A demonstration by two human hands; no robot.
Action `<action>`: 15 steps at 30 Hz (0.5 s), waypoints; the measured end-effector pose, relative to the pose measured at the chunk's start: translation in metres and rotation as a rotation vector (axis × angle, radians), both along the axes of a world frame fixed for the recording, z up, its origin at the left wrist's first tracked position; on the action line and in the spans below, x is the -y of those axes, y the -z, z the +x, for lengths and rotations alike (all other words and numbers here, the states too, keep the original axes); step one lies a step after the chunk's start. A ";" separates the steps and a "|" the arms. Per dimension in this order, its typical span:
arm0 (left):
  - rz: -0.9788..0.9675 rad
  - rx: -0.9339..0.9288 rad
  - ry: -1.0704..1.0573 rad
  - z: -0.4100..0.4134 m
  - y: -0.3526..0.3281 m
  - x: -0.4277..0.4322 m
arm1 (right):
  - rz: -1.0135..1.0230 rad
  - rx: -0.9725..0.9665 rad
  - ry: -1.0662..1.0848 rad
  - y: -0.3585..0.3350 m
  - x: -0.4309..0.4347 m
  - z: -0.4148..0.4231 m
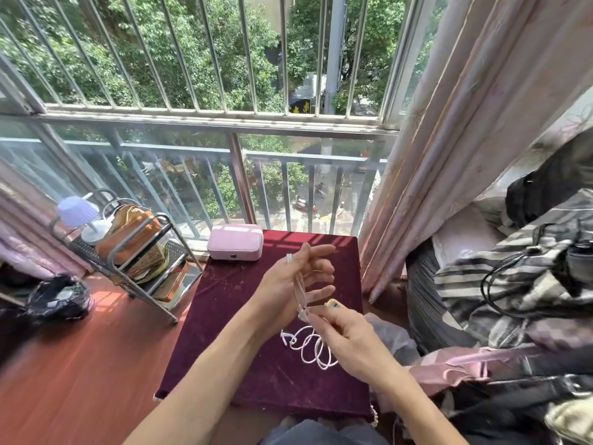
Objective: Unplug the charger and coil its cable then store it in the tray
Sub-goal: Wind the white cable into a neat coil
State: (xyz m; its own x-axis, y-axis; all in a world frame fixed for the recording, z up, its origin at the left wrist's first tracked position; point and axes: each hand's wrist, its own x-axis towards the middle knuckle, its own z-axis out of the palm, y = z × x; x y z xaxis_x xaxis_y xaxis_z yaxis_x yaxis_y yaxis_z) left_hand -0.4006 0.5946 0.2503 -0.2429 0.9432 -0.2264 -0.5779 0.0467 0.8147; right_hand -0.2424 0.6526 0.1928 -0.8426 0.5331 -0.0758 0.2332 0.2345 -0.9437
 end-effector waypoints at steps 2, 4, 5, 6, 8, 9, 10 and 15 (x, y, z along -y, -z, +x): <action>-0.041 -0.039 0.000 -0.004 0.003 0.003 | 0.108 0.059 -0.070 -0.009 0.000 0.002; -0.079 -0.096 -0.003 -0.006 0.005 0.007 | 0.231 0.096 -0.140 -0.023 0.000 0.004; -0.095 -0.130 0.000 -0.006 0.005 0.008 | 0.297 0.110 -0.163 -0.030 0.000 0.004; -0.109 -0.163 0.007 -0.004 0.004 0.010 | 0.363 0.121 -0.185 -0.038 -0.002 0.004; -0.130 -0.226 0.039 -0.001 0.002 0.013 | 0.464 0.137 -0.222 -0.053 -0.005 0.003; -0.139 -0.262 0.064 0.001 0.001 0.016 | 0.491 0.148 -0.234 -0.061 -0.006 0.003; -0.146 -0.308 0.095 0.003 0.001 0.018 | 0.506 0.151 -0.244 -0.068 -0.007 0.002; -0.056 -0.506 0.276 0.008 0.004 0.028 | 0.531 0.112 -0.308 -0.096 -0.016 0.000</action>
